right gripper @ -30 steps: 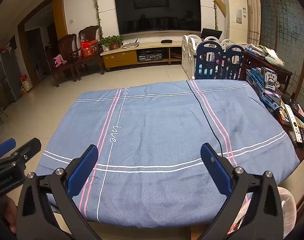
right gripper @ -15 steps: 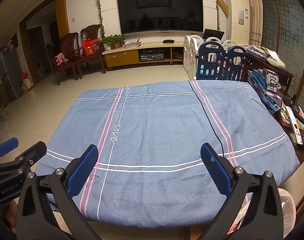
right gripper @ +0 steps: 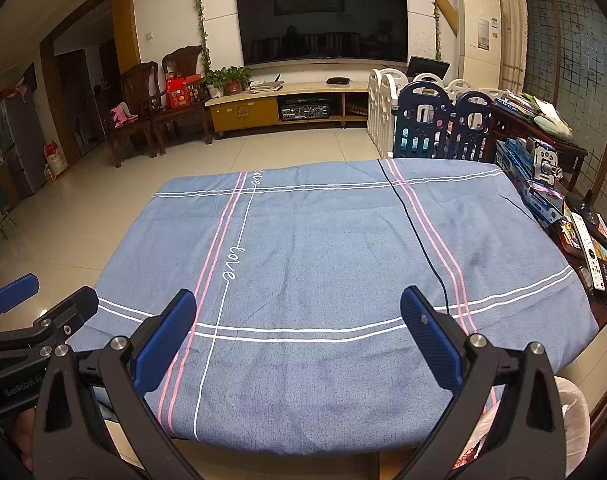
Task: Collect trash
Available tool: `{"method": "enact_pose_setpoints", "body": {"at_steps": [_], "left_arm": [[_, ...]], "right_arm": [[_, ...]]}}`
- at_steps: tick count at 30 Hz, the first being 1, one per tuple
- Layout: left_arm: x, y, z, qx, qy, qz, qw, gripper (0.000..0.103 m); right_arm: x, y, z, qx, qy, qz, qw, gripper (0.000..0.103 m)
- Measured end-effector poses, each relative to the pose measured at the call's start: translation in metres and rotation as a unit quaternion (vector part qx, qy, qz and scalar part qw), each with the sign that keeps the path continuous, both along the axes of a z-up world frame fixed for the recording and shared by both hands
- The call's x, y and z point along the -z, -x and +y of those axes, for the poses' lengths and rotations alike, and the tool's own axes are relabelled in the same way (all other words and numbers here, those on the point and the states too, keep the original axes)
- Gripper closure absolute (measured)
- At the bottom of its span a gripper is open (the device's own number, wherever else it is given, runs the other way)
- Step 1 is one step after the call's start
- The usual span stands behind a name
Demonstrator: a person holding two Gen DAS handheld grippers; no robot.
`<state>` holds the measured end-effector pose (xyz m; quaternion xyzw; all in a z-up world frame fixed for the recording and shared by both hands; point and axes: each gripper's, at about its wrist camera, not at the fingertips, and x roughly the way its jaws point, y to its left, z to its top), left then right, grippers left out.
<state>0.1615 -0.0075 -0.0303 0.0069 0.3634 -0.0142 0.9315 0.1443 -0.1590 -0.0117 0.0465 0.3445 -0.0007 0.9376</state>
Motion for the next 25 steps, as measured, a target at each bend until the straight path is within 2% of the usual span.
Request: {"method": "enact_pose_setpoints", "body": {"at_steps": [15, 21, 25], "left_arm": [[-0.002, 0.003, -0.003, 0.006, -0.004, -0.003, 1.0000, 0.003], [0.006, -0.007, 0.002, -0.003, 0.012, 0.042, 0.9991, 0.003], [0.009, -0.010, 0.010, -0.016, 0.024, 0.048, 0.9984, 0.003]], "right_arm": [[0.003, 0.000, -0.002, -0.002, 0.000, 0.004, 1.000, 0.003], [0.003, 0.000, -0.004, -0.002, -0.002, 0.005, 1.000, 0.003], [0.002, 0.002, -0.010, -0.001, -0.005, 0.004, 1.000, 0.003]]}}
